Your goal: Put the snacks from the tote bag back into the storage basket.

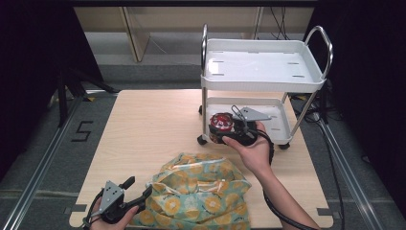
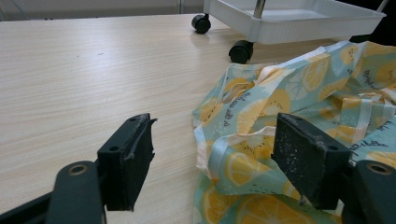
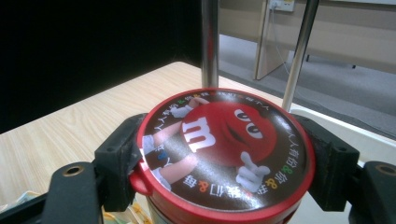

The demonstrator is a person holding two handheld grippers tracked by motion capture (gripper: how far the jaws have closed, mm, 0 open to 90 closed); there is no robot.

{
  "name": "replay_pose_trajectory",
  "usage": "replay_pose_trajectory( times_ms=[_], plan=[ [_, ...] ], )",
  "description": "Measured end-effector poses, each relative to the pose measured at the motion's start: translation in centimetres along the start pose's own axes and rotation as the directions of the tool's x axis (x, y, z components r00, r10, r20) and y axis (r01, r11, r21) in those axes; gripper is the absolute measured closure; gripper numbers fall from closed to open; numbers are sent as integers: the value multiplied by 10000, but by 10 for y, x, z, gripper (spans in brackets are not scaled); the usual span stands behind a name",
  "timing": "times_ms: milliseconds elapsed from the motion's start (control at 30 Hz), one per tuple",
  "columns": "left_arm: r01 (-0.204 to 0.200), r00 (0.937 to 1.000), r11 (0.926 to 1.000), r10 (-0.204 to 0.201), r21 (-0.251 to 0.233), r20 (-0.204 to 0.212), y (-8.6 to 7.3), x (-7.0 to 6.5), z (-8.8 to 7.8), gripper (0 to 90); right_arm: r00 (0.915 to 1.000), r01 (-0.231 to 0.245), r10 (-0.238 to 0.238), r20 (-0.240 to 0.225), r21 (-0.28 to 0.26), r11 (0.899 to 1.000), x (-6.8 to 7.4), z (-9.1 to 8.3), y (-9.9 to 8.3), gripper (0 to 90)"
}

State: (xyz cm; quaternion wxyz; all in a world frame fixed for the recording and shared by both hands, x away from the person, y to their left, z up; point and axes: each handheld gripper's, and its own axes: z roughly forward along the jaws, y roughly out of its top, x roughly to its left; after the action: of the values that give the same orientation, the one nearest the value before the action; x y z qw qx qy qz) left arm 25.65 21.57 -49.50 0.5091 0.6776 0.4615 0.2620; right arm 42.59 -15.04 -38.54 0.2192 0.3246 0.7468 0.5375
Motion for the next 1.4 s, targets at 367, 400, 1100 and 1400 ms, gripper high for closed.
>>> replay_pose_trajectory(
  times_ms=[367,400,1100,1400],
  plan=[
    [-10,10000,10000,10,15,18,0,0,0,283,9998,-104,99,176,276,9996,-5,7,0,266],
    [-40,10000,10000,40,15,22,0,0,0,283,9999,-149,148,31,239,9996,-5,8,0,266],
    [12,10000,10000,-12,-59,6,1,1,-2,283,9987,-321,305,399,399,9987,-12,16,4,266],
    [-51,10000,10000,52,-56,16,1,2,-2,283,9989,-162,143,445,418,9990,-16,20,4,265]
  ],
)
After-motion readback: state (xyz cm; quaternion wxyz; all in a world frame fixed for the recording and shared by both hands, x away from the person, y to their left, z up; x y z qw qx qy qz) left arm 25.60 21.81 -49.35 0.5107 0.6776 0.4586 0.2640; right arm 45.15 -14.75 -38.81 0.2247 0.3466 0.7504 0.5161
